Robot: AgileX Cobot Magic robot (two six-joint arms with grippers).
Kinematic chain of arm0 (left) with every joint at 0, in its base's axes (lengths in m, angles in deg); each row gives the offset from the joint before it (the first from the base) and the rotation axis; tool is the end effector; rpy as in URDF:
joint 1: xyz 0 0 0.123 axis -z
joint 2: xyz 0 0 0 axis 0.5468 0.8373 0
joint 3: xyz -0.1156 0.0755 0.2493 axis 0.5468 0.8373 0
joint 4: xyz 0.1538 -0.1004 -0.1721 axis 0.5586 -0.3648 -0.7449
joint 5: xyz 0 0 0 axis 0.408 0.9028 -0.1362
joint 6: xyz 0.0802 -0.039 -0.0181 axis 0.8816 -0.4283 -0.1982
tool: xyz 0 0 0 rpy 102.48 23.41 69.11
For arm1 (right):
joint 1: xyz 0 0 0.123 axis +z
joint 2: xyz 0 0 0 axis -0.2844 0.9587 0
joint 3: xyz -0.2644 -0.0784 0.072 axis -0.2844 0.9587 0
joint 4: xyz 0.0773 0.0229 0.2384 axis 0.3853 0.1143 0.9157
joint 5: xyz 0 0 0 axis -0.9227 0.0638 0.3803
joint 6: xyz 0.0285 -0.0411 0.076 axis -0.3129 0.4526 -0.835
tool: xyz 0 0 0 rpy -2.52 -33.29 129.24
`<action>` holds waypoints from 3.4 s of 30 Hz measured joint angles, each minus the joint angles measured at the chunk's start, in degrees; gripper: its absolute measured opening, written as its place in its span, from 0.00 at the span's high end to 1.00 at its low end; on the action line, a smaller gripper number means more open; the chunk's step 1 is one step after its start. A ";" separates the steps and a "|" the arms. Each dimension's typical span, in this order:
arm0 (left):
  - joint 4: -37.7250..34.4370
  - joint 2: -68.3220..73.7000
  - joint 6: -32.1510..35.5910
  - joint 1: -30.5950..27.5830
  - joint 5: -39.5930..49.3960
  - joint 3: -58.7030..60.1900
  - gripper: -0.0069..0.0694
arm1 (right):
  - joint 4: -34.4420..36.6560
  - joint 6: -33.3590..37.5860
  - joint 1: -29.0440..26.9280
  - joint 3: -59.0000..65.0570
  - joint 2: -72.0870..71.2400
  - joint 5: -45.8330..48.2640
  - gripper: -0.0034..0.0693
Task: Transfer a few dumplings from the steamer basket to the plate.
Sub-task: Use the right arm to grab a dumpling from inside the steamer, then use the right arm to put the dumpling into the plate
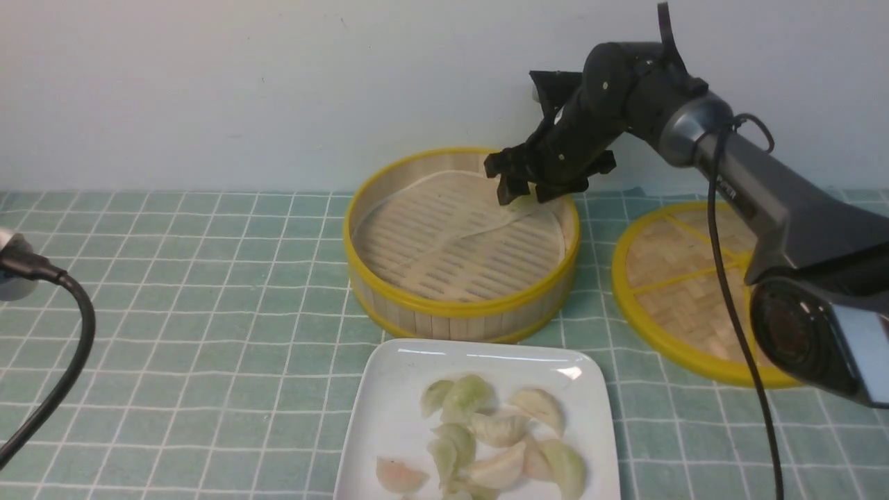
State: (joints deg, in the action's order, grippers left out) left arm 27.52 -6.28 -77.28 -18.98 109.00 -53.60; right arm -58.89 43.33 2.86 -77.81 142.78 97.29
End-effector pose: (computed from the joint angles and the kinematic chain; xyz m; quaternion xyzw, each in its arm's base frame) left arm 0.1233 -0.0069 0.3525 0.0991 0.9518 0.0965 0.2736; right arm 0.5181 0.2006 0.1815 -0.1046 0.9602 0.1503 0.2107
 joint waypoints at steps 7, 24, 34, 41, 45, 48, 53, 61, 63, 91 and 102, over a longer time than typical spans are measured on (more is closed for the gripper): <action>0.00 0.00 0.00 0.00 0.00 0.00 0.92 | 0.06 0.00 0.00 0.00 0.00 -2.38 0.37; 0.00 0.00 0.00 0.00 0.00 0.00 0.92 | -3.95 0.11 0.24 -0.06 1.95 -0.74 0.37; 0.00 0.00 0.00 0.00 0.00 0.00 0.92 | -5.53 0.42 0.19 -3.88 3.31 2.42 0.64; 0.00 0.00 0.00 0.00 0.00 0.00 0.92 | -5.78 0.42 0.19 -11.53 3.72 9.37 0.64; 0.43 0.00 0.00 0.00 0.00 0.00 0.92 | -5.29 2.11 0.19 -12.02 3.04 9.39 0.65; 0.87 0.00 0.00 0.00 0.00 0.00 0.92 | -3.32 3.29 0.58 -10.95 0.95 9.39 0.65; 1.02 0.00 0.00 0.00 0.00 0.00 0.92 | -2.84 4.95 3.72 1.12 -10.44 8.60 0.65; 0.04 0.00 0.00 0.00 0.00 0.00 0.92 | -4.91 6.29 10.14 34.16 -36.16 8.13 0.65; -0.66 0.00 0.00 0.00 0.00 0.00 0.92 | -4.91 6.23 11.20 42.30 -41.46 8.12 0.65; -9.94 0.00 2.61 0.00 0.00 0.00 0.92 | -1.91 6.02 25.73 92.16 -56.53 -20.88 0.42; -9.94 0.00 2.61 0.00 -0.55 0.00 0.92 | -9.30 -0.23 25.73 84.29 -69.99 -6.37 0.59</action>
State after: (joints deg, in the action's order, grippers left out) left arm 17.58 -6.28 -74.68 -18.98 108.45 -53.60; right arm -68.19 43.09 28.59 6.48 72.79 90.92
